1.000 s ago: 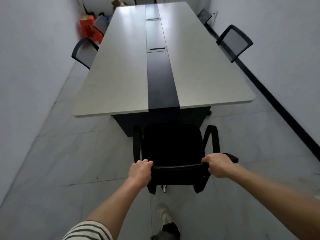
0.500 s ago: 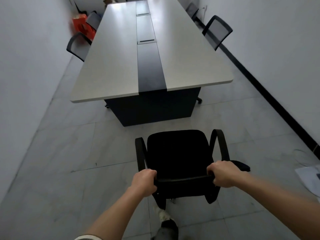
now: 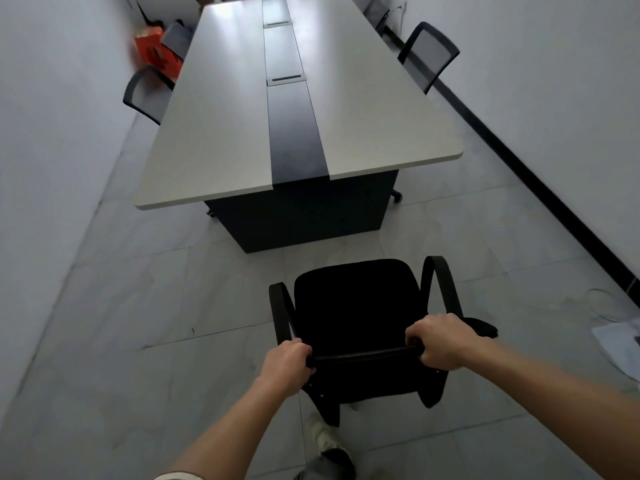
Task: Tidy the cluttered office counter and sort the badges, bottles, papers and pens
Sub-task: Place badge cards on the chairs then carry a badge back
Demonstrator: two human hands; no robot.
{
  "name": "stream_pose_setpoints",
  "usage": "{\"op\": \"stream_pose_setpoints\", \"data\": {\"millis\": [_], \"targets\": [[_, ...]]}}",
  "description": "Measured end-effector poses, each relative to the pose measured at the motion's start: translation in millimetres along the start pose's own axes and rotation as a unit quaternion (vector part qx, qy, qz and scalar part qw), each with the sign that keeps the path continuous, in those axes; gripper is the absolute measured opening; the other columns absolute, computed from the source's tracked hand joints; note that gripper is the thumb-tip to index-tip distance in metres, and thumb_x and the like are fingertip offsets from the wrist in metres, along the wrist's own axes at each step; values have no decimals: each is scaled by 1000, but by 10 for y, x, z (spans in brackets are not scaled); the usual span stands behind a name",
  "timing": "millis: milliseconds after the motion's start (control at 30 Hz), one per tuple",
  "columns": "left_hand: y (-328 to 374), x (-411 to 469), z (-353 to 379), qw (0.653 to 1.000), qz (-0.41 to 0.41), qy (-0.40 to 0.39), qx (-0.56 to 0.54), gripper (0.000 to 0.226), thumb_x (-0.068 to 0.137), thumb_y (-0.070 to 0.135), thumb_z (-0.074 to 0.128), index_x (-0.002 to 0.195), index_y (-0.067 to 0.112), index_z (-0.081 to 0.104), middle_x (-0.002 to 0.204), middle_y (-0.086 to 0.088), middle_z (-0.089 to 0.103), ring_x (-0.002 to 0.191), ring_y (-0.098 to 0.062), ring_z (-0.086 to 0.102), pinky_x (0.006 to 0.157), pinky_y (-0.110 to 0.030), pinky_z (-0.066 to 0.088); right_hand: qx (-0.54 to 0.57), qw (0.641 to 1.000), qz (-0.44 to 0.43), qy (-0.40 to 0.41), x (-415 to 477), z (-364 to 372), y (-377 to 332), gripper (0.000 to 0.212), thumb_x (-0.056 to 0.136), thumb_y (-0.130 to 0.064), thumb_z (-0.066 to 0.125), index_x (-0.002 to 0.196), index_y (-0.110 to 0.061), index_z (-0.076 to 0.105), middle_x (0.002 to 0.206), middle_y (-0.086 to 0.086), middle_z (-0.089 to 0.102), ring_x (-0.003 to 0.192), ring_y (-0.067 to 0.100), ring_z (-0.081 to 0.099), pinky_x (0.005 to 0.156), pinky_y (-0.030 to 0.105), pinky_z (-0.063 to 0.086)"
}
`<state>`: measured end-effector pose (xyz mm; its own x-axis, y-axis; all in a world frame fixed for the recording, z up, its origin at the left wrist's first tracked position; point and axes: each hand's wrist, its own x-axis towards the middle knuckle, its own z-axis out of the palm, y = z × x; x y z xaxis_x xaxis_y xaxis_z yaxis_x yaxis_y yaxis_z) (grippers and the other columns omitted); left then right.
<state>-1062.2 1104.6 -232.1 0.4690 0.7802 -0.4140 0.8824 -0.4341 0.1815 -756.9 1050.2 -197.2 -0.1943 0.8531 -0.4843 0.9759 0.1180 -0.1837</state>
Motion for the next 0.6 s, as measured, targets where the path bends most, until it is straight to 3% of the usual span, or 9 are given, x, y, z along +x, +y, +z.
{"op": "stream_pose_setpoints", "data": {"millis": [167,333,467,600], "targets": [[-189,273,-112,1000,-1,12,-21,29,97,38,47,117,21,60,109,1,55,104,-20,53,80,-31,41,-14,1000,2,2,394,-267,66,31,79,-27,54,108,-36,64,101,-8,65,93,17,63,71,25,40],[-550,822,-476,999,-17,40,-4,28,98,39,44,114,23,61,109,2,58,104,-20,55,82,-33,40,1,1000,21,17,1009,-667,85,30,79,-25,55,105,-36,65,88,-13,56,90,15,62,69,24,37],[-898,1281,-812,999,-34,39,-6,27,98,37,46,114,22,62,109,1,58,104,-22,55,84,-34,41,19,999,27,9,1553,-947,57,29,81,-25,55,107,-36,64,88,-12,58,83,15,59,68,25,39],[-1226,1620,-1029,998,-52,42,4,27,98,35,44,114,20,61,108,-1,57,101,-22,56,83,-34,43,19,999,27,16,2023,-1126,-16,28,81,-26,54,106,-37,62,94,-9,63,88,17,61,72,28,44]]}}
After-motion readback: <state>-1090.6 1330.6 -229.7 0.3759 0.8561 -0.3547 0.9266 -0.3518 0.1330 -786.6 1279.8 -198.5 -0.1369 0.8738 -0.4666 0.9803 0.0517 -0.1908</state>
